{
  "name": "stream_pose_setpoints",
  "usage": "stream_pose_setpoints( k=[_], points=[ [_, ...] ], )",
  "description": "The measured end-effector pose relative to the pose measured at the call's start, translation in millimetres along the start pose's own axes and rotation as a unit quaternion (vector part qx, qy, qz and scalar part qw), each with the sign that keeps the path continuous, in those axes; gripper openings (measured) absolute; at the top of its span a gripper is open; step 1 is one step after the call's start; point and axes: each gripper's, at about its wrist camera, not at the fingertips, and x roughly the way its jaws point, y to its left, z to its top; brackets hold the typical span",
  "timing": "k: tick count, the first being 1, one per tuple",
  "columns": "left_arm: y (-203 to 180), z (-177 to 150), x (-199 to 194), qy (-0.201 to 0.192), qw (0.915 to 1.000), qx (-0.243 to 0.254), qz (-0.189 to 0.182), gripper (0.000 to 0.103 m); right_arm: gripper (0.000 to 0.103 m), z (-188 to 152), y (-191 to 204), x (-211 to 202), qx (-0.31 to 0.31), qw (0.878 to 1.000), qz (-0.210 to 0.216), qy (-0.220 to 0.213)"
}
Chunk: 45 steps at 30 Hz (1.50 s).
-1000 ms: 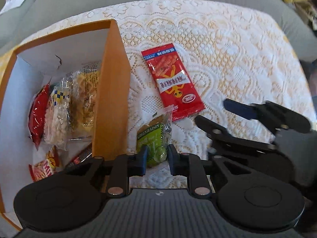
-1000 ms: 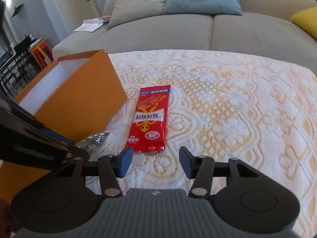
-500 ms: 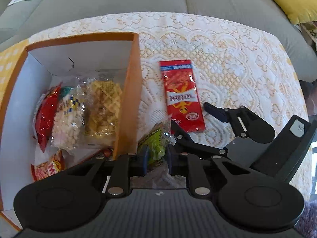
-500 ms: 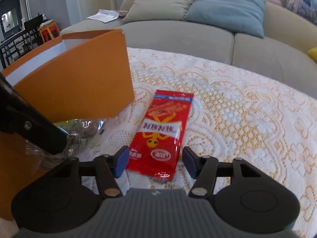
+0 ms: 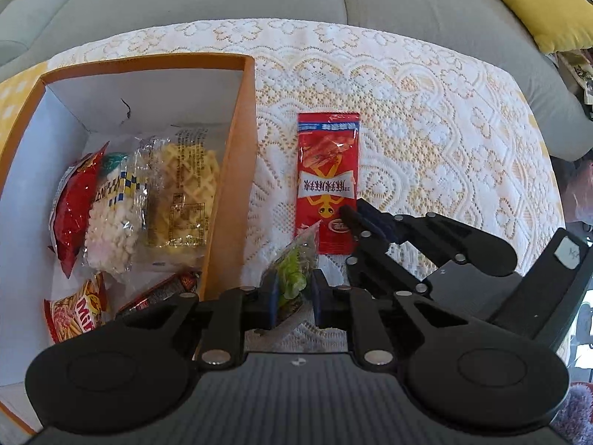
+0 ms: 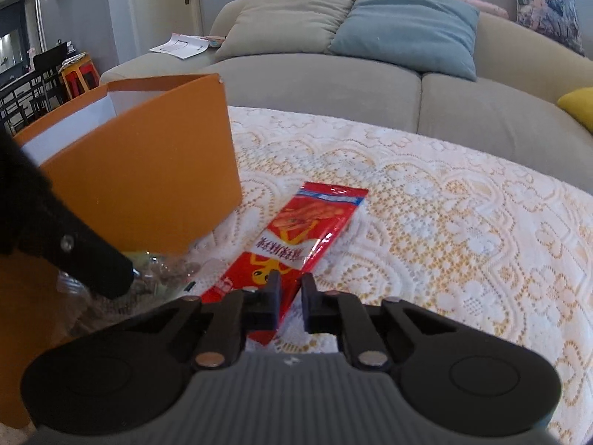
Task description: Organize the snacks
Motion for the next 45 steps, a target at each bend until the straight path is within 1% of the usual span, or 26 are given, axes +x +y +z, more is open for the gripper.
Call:
stream_pose_setpoints(
  k=[7, 13, 15, 17, 19, 22, 23, 24, 25, 26, 27, 28, 29, 31, 33, 37, 38, 40, 42, 44, 45],
  points=[
    [0, -6, -10, -0.003, 1.0, -0.001, -0.002, 0.019, 0.001, 1, 0, -20, -0.002, 1.0, -0.002, 0.001],
    [-2, -18, -14, -0.001, 0.9999, 0.007, -0.008, 0.019, 0.0, -8, 1, -57, -0.004, 1.0, -0.003, 0.014],
    [-2, -25, -15, 0.001, 0.9998, 0.013, -0.011, 0.019, 0.0, -18, -2, -75, 0.0, 1.0, 0.008, 0.021],
    [-2, -32, -13, 0.007, 0.9996, 0.016, -0.023, 0.018, 0.0, -31, -6, -91, 0.005, 0.999, 0.02, 0.033],
    [-3, -39, -10, 0.015, 0.9992, 0.012, -0.036, 0.016, 0.0, -45, -10, -104, 0.011, 0.999, 0.014, 0.047],
    [-7, -46, -7, 0.008, 0.9993, 0.015, -0.033, 0.016, 0.001, -64, -15, -113, 0.023, 0.997, 0.003, 0.068],
    [-8, -47, -7, 0.005, 0.9992, 0.015, -0.036, 0.016, 0.002, -67, -15, -114, 0.027, 0.997, -0.005, 0.072],
    [-8, -49, -7, 0.003, 0.9992, 0.014, -0.037, 0.016, 0.007, -71, -14, -115, 0.031, 0.997, -0.012, 0.071],
    [-7, -50, -7, 0.001, 0.9993, 0.013, -0.034, 0.016, 0.008, -72, -14, -115, 0.036, 0.997, -0.02, 0.068],
    [-6, -51, -7, -0.003, 0.9994, 0.011, -0.033, 0.016, 0.013, -73, -12, -114, 0.042, 0.997, -0.029, 0.063],
    [-6, -52, -7, -0.005, 0.9993, 0.007, -0.035, 0.016, 0.031, -73, -10, -113, 0.048, 0.996, -0.035, 0.06],
    [-5, -53, -8, -0.007, 0.9992, 0.003, -0.038, 0.016, 0.039, -72, -8, -112, 0.053, 0.996, -0.038, 0.057],
    [-3, -54, -8, -0.009, 0.9992, 0.0, -0.039, 0.016, 0.05, -72, -5, -110, 0.059, 0.996, -0.041, 0.052],
    [-1, -56, -9, -0.013, 0.9991, -0.007, -0.04, 0.016, 0.053, -70, 2, -104, 0.068, 0.996, -0.045, 0.047],
    [3, -58, -9, -0.012, 0.9989, -0.013, -0.043, 0.016, 0.062, -69, 8, -95, 0.08, 0.994, -0.056, 0.051],
    [4, -61, -5, -0.008, 0.999, -0.017, -0.041, 0.015, 0.063, -72, 18, -79, 0.094, 0.989, -0.096, 0.055],
    [3, -62, -4, -0.006, 0.999, -0.017, -0.04, 0.015, 0.067, -73, 22, -77, 0.09, 0.989, -0.104, 0.047],
    [3, -64, -3, -0.008, 0.9991, -0.015, -0.039, 0.016, 0.068, -74, 28, -74, 0.077, 0.99, -0.11, 0.044],
    [-1, -65, -4, -0.011, 0.9996, -0.004, -0.025, 0.023, 0.067, -76, 33, -74, 0.061, 0.99, -0.119, 0.041],
    [-5, -65, -3, -0.011, 0.9999, 0.008, -0.006, 0.033, 0.066, -78, 33, -75, 0.062, 0.99, -0.118, 0.037],
    [-6, -66, -3, -0.011, 0.9999, 0.011, -0.003, 0.034, 0.065, -79, 33, -76, 0.061, 0.99, -0.119, 0.035]
  ],
)
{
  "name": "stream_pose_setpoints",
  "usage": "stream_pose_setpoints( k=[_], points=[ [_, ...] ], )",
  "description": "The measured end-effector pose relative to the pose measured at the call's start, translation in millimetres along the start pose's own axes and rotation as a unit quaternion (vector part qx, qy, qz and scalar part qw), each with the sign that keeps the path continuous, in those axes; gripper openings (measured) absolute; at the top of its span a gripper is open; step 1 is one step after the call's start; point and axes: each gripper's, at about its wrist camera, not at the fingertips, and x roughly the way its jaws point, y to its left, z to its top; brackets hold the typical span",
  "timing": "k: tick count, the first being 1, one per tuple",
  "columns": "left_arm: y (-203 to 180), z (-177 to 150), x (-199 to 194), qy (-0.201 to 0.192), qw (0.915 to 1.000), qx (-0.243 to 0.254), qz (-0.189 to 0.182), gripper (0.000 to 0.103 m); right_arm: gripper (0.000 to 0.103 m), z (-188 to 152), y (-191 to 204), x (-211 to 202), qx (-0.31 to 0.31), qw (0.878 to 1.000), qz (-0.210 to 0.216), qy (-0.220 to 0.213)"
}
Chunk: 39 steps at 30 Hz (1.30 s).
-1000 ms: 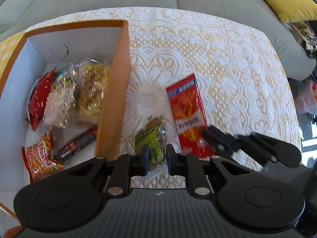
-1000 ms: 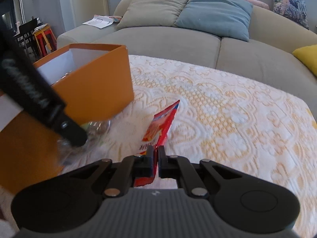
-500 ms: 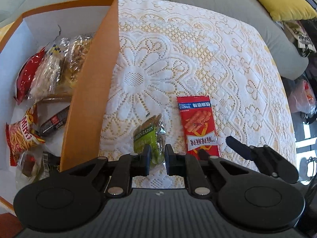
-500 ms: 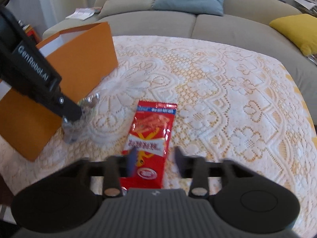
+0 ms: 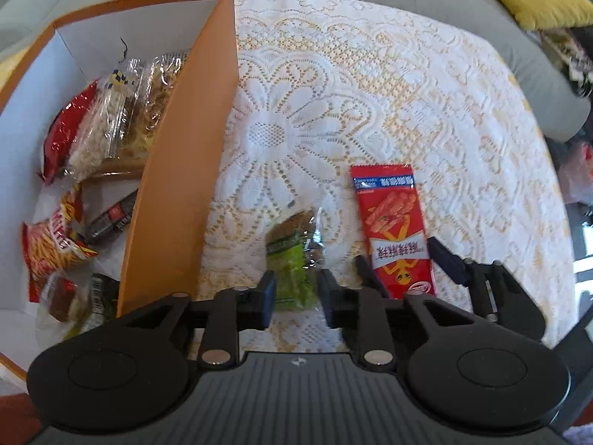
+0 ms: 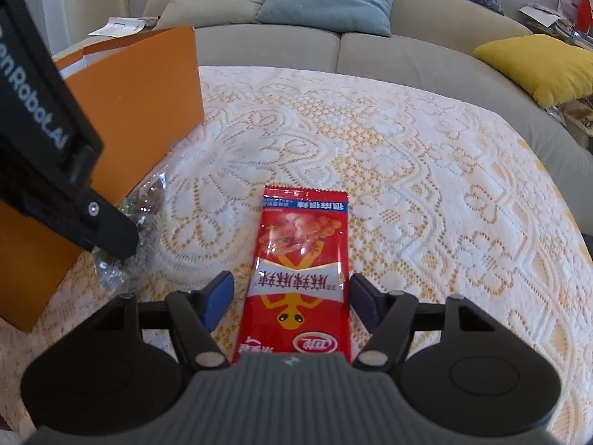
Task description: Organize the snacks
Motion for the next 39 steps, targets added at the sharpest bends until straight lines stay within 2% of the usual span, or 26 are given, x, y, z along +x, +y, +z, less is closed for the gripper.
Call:
stream_pose_setpoints(
  k=[2, 6, 11, 16, 20, 23, 25, 33, 39],
  points=[
    [0, 0, 0, 0.003, 1.0, 0.0, 0.003, 0.04, 0.053, -1, -1, -2, -0.002, 1.0, 0.002, -0.004],
    [-2, 2, -1, 0.004, 0.9996, 0.008, 0.028, 0.047, 0.046, -1, -3, -6, -0.004, 1.0, 0.009, -0.005],
    [-1, 2, -1, 0.007, 0.9996, 0.006, 0.028, 0.047, 0.042, 2, -7, -20, 0.009, 0.999, 0.047, -0.021],
    [8, 6, -1, 0.021, 0.9995, -0.021, 0.014, 0.044, 0.042, -1, 12, -35, -0.044, 0.993, 0.101, -0.043],
    [10, 5, 1, 0.031, 0.9991, -0.027, 0.007, 0.043, 0.042, -3, 26, -36, -0.061, 0.99, 0.121, -0.044],
    [7, 5, 2, 0.028, 0.9994, -0.017, 0.014, 0.041, 0.042, -3, 31, -36, -0.069, 0.99, 0.117, -0.045],
    [9, 5, 3, 0.034, 0.9991, -0.016, 0.019, 0.028, 0.042, -3, 30, -34, -0.066, 0.99, 0.116, -0.04],
    [6, 3, 5, 0.035, 0.9991, -0.014, 0.019, 0.025, 0.041, 1, 22, -30, -0.057, 0.992, 0.108, -0.027],
    [4, 0, -15, 0.02, 0.9997, -0.01, 0.005, 0.024, 0.04, 6, 19, -41, -0.059, 0.993, 0.097, -0.03]
  ],
)
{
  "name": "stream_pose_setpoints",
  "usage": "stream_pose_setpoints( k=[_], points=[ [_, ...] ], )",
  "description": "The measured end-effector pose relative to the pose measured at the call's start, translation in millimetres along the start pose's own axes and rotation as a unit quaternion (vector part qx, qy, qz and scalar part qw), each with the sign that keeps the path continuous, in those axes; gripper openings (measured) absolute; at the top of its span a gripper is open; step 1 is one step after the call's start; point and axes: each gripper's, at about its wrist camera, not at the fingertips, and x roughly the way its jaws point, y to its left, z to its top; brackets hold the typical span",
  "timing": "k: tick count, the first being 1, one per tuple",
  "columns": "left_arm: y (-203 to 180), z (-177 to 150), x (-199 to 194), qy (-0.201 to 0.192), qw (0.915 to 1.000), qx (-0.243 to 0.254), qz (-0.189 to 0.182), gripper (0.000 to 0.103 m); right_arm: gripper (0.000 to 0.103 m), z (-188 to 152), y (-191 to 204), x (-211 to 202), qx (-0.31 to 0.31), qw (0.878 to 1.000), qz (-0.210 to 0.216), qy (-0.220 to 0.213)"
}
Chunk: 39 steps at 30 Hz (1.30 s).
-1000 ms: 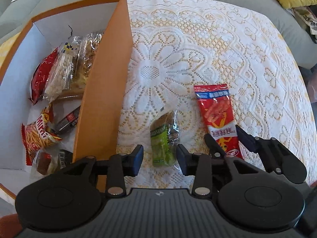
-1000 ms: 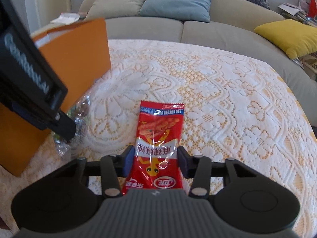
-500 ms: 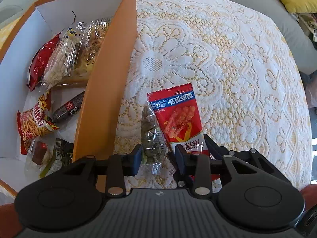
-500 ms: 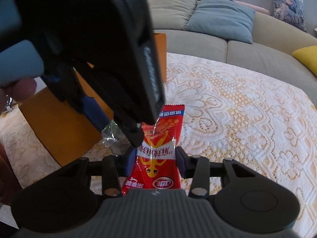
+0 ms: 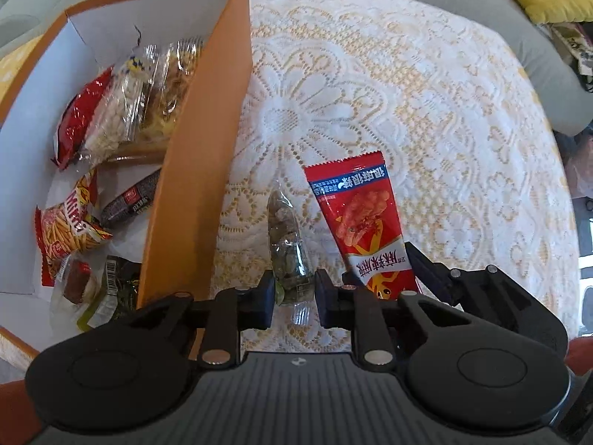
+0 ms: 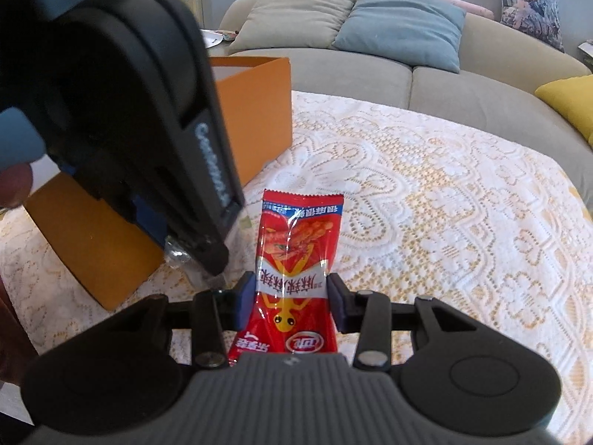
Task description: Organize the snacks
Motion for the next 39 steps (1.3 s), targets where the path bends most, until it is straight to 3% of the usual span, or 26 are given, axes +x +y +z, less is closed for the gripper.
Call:
stream_pose_setpoints(
  k=[6, 11, 22, 30, 39],
  points=[
    [1, -5, -31, -0.012, 0.9986, -0.006, -0.051, 0.024, 0.039, 10, -8, -17, 0.016, 1.0, -0.006, -0.002],
    [-5, -12, -57, -0.038, 0.9975, 0.005, -0.059, 0.024, 0.036, 17, -10, -39, 0.026, 1.0, -0.006, -0.006],
    [11, -15, -101, -0.087, 0.9938, 0.007, -0.07, 0.023, 0.014, 40, -7, -74, 0.044, 0.999, 0.01, -0.016],
    [56, -4, -125, -0.123, 0.9915, -0.013, -0.038, 0.023, 0.013, 77, 7, -89, 0.047, 0.997, 0.04, -0.045],
    [113, 18, -135, -0.137, 0.9903, -0.023, -0.004, 0.023, 0.013, 129, 38, -69, 0.094, 0.987, 0.13, -0.028]
  ],
)
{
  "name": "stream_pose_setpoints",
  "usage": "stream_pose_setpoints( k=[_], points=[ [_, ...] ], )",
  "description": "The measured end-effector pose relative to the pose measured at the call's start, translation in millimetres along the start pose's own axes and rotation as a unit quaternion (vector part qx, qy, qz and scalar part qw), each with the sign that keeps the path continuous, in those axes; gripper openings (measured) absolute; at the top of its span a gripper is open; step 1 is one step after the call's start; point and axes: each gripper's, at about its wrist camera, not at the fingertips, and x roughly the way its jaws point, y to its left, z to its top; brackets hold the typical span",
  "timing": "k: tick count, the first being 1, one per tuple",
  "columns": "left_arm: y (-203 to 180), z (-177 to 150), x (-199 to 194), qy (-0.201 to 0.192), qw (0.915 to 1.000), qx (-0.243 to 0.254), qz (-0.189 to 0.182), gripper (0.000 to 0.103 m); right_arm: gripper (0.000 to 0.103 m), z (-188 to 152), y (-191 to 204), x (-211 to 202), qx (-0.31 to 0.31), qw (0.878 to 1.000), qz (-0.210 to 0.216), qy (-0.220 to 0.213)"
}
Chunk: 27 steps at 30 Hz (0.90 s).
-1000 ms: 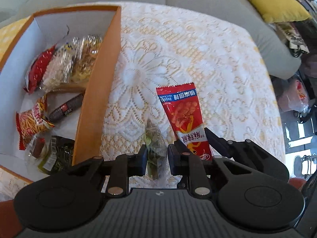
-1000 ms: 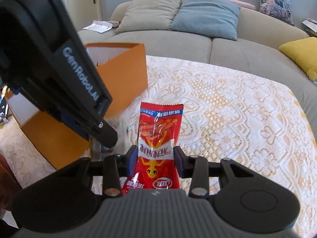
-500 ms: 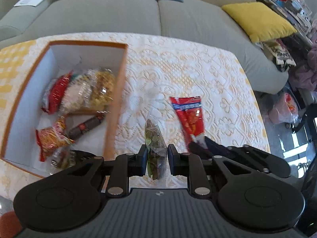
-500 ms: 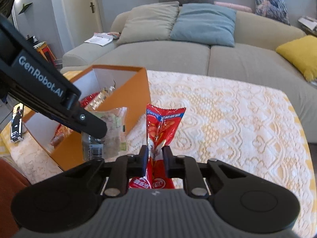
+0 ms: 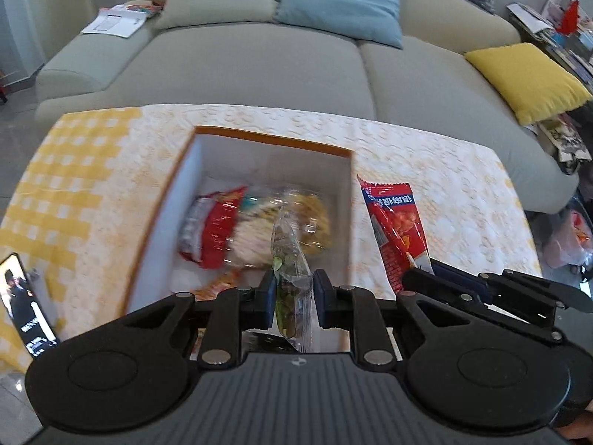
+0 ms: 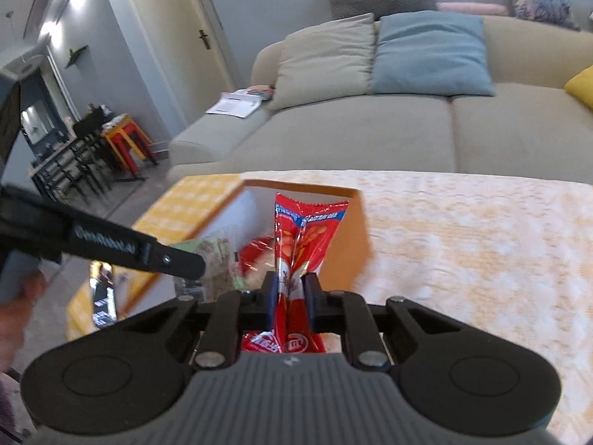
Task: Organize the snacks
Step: 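Lift both held snacks and carry them over the box, lowering inside, then open both grippers to drop the raisin bag and red packet into the box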
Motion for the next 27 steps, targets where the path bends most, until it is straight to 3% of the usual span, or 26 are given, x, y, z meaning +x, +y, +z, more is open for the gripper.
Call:
stream_pose_setpoints(
  k=[4, 9, 15, 27],
  points=[
    [19, 6, 18, 0.022, 0.9996, 0.0, 0.02, 0.023, 0.013, 11, 13, 31, 0.018, 0.999, 0.028, 0.04],
    [34, 8, 55, 0.072, 0.9969, -0.007, 0.032, 0.023, 0.013, 10, 23, 75, 0.048, 0.99, 0.041, 0.126],
    [36, 5, 83, 0.112, 0.9933, 0.004, 0.028, 0.023, 0.013, 11, 25, 109, 0.053, 0.98, 0.022, 0.191],
    [39, 5, 106, 0.136, 0.9907, 0.004, 0.002, 0.024, 0.014, 9, 19, 139, 0.031, 0.966, 0.011, 0.255]
  ],
)
